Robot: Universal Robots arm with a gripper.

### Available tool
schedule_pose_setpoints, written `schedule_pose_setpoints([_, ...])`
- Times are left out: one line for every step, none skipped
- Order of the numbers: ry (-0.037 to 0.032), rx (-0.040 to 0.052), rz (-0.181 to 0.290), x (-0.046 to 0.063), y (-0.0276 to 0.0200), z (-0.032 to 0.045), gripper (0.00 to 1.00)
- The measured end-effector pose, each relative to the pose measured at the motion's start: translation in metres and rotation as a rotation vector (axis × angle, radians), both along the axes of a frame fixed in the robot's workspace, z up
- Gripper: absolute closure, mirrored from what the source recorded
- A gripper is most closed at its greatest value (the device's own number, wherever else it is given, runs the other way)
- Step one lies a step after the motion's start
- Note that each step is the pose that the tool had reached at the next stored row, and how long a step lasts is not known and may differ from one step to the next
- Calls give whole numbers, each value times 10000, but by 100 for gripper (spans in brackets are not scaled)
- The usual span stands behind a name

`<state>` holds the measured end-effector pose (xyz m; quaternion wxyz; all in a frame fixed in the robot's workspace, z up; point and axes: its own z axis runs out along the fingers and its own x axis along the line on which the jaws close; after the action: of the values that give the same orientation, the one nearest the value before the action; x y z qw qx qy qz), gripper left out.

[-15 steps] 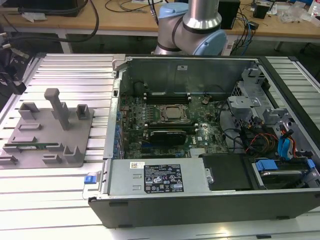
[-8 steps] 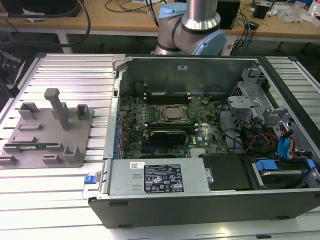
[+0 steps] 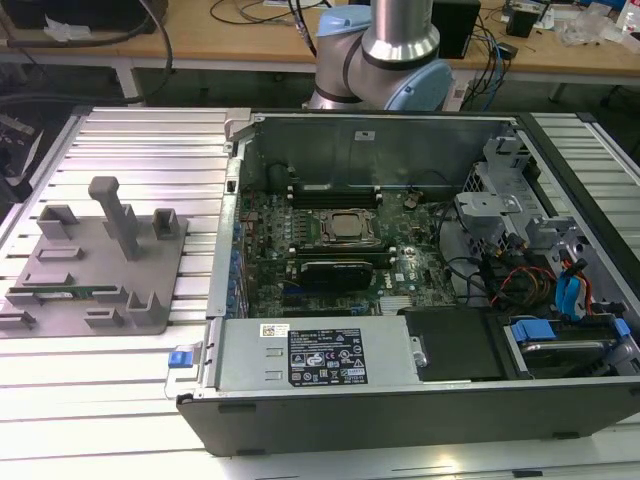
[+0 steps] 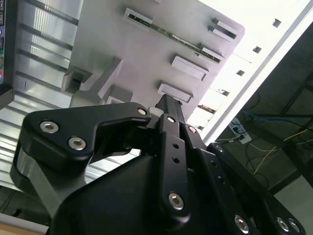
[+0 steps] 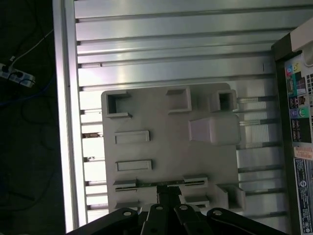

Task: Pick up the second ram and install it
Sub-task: 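Reach for the second ram, then pick up the second ram and move it above second insertion slot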

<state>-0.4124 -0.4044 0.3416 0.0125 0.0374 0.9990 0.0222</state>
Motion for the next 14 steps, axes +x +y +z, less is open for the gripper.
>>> schedule_pose_setpoints([0,0,0,-4,-7,-34,92])
schedule_pose_setpoints([0,0,0,-7,-10,-50,92])
schedule_pose_setpoints([-1,0,1,-9,-15,-68,92])
schedule_pose_setpoints([-1,0,0,-16,-25,-110,92])
schedule_pose_setpoints([0,0,1,-19,-30,-126,92])
schedule_pose_setpoints([1,0,0,-21,-33,-139,92])
schedule_pose_setpoints([1,0,0,-25,-37,-151,92])
schedule_pose_setpoints([3,-1,0,-25,-37,-151,92])
schedule_pose_setpoints([2,-2,1,-25,-37,-151,92])
schedule_pose_setpoints([0,0,1,-25,-37,-153,92])
schedule_pose_setpoints([0,0,1,-26,-37,-154,92])
schedule_pose_setpoints([1,0,0,-26,-37,-154,92])
schedule_pose_setpoints([0,0,0,-26,-37,-154,92])
schedule_pose_setpoints([1,0,0,-26,-37,-154,92])
